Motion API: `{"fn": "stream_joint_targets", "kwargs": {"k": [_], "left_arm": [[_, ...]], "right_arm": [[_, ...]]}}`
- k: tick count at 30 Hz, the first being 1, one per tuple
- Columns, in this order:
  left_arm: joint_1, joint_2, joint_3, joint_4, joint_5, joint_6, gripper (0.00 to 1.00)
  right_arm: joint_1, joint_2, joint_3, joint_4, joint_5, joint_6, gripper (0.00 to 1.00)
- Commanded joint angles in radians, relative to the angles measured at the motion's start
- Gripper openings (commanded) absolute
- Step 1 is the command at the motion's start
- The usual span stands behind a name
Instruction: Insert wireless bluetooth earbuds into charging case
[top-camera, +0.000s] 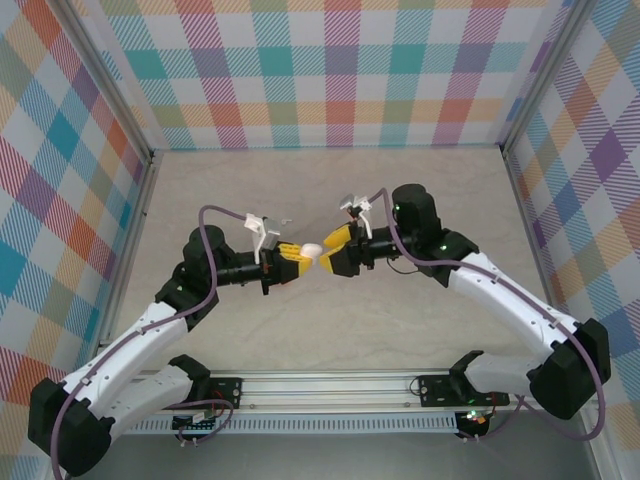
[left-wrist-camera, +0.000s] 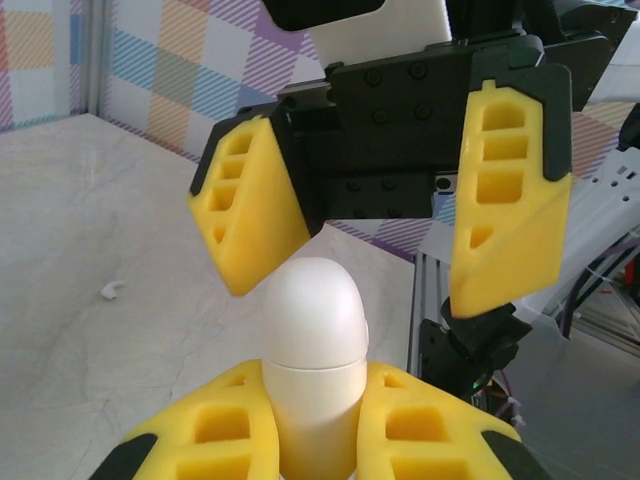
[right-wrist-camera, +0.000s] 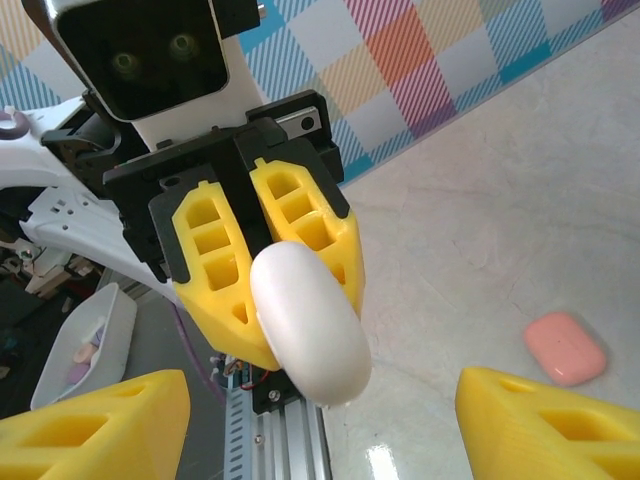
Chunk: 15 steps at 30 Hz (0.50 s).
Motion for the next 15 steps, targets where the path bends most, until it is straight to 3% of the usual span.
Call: {"fn": "stream_joint_targets", "kwargs": {"k": [1, 15], "left_arm": [[-0.016, 0.006, 0.018, 0.045, 0.050, 0.001, 0.00], [-0.029, -0.033, -0.018, 0.084, 0.050, 0.010, 0.00]], "right_arm": [[0.009, 0.030, 0.050, -0.002, 0.015, -0.026, 0.71], [0.004, 0.101, 0.148, -0.132, 0.226, -0.044, 0.68]]}}
